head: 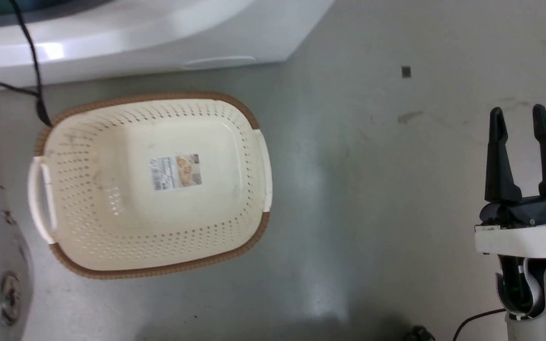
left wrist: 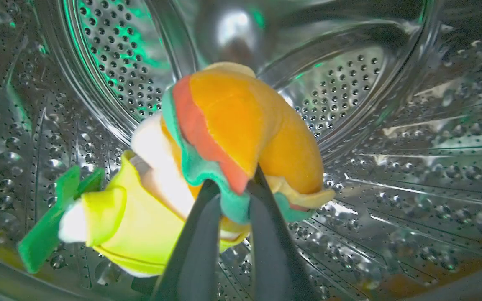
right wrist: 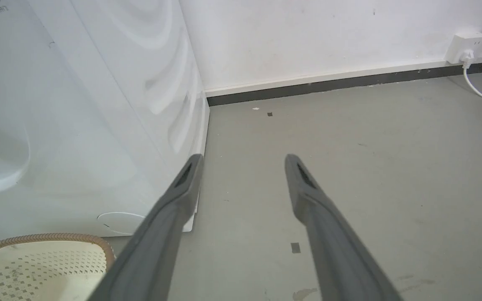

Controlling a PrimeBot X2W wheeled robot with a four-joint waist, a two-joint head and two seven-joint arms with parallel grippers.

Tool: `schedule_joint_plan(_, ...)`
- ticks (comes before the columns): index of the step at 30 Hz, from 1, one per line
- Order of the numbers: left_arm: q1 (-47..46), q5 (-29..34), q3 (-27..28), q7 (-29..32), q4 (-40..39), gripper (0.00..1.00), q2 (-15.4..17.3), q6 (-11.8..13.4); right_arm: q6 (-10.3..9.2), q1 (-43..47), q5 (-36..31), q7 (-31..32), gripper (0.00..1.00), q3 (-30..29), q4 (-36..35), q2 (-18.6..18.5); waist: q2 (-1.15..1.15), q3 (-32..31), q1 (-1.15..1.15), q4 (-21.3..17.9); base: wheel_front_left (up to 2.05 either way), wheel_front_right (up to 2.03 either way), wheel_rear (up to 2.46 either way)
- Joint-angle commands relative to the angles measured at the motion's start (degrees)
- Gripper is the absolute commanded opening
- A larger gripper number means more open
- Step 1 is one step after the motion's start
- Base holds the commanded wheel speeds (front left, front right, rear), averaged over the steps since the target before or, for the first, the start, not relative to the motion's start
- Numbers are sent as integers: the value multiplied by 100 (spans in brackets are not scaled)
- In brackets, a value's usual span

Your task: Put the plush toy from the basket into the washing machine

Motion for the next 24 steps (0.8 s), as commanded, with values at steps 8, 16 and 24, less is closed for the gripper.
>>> schedule_joint_plan(8, -681, 159, 90, -32, 446, 0, 260, 113, -4, -208, 135, -25, 100, 59, -95, -3, 0, 501, -1, -319, 0, 0, 0)
schedule_joint_plan(16, -714, 308, 56, -32, 612, 100, 279, 146, -4, -234, 99, -25, 100, 70, -41, -3, 0, 475, -1, -260, 0, 0, 0)
schedule_joint_plan(24, -30, 393, 145, -33, 423, 100, 85, 280, -4, -157, 5, -25, 100, 99, 36, -3, 0, 32, -1, -100, 0, 0, 0)
